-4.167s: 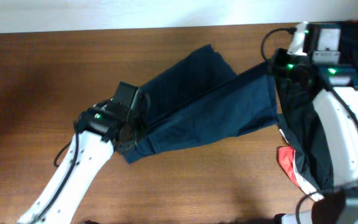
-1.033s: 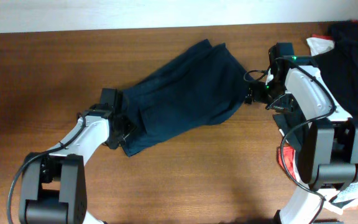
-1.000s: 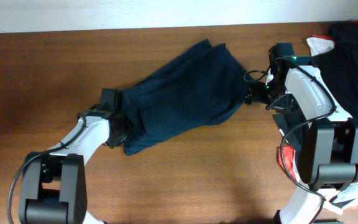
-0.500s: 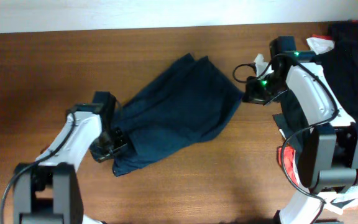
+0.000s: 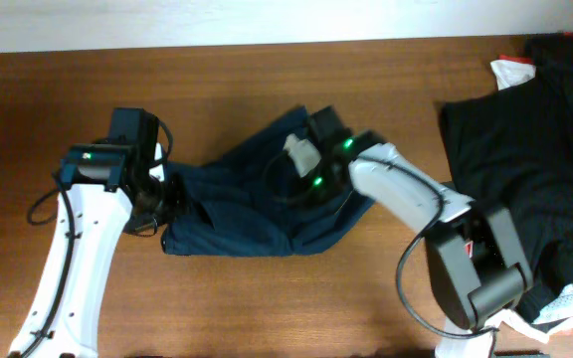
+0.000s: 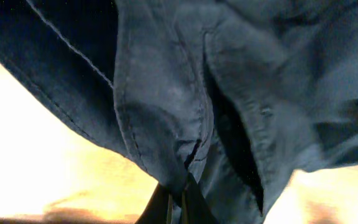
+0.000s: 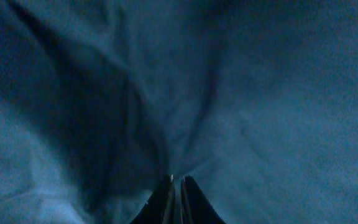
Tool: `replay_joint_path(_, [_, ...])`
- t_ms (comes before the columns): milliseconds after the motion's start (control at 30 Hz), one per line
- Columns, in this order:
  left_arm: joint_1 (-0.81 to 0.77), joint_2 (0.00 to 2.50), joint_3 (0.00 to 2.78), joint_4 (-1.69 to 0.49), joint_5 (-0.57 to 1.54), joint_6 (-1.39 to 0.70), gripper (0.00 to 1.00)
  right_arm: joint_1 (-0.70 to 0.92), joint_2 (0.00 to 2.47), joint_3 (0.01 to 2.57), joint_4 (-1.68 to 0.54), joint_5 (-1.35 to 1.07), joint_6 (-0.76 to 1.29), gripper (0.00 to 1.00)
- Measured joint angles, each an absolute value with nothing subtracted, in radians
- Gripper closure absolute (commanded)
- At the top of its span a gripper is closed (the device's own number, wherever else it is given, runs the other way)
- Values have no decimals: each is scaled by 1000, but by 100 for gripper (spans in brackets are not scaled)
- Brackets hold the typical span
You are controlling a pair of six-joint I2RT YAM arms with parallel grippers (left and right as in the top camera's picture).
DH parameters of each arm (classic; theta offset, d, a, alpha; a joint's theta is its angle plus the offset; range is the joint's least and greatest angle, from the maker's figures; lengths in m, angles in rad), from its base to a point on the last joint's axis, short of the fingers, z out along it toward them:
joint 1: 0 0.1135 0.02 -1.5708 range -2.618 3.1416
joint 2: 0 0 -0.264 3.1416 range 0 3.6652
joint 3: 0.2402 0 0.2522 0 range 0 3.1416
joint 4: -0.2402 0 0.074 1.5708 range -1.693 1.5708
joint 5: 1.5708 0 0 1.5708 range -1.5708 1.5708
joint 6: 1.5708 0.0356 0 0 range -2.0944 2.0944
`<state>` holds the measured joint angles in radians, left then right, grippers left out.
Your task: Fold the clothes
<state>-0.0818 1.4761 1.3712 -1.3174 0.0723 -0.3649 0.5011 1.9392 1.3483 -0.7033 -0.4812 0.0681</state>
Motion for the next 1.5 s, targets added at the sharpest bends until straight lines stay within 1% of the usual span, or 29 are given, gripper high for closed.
replay_joint_path(100, [-82,1473,1422,-1317,96,-359,99,593,1940,1271,-584,-480,98,89])
replay_joint_path(167, [-82,1473,1441,-1318,109,-358,99,640,1940,1241,-521,-480,117,84])
replay_joint_path(233, [-82,1473,1464,-1322,132,-358,100,697,1940,1215,-446,-480,137,83])
replay_joint_path(267, [-82,1473,1472,-1325,142,-358,99,716,1940,1209,-419,-480,146,79])
replay_joint_path(300, [-82,1472,1478,-1328,153,-358,100,742,1940,1206,-386,-480,159,79])
replay_joint_path(400, [-82,1470,1480,-1328,162,-342,100,756,1939,1205,-347,-477,178,80])
replay_joint_path(500, [-82,1470,1481,-1325,154,-319,100,750,1939,1207,-375,-462,188,80])
replay_joint_path(600, [-83,1470,1488,-1325,123,-309,100,711,1935,1222,-531,-403,189,80])
replay_joint_path(667, [-83,1470,1489,-1324,105,-302,100,646,1924,1242,-644,-347,189,80])
replay_joint_path(733, [-83,1470,1489,-1319,93,-294,100,529,1897,1292,-764,-274,180,80])
replay_joint_path(900, [-84,1470,1490,-1295,105,-286,100,332,1852,1326,-891,-217,126,81])
replay_joint_path(1033, [-115,1470,1490,-1266,134,-286,99,271,1852,1277,-877,-199,89,81])
replay_joint_path(1333, [-310,1472,1491,-1200,159,-318,99,271,1854,1100,-724,-199,71,81])
replay_joint_path(1500, [-413,1547,1496,-1151,165,-345,99,271,1854,1090,-702,-199,71,81])
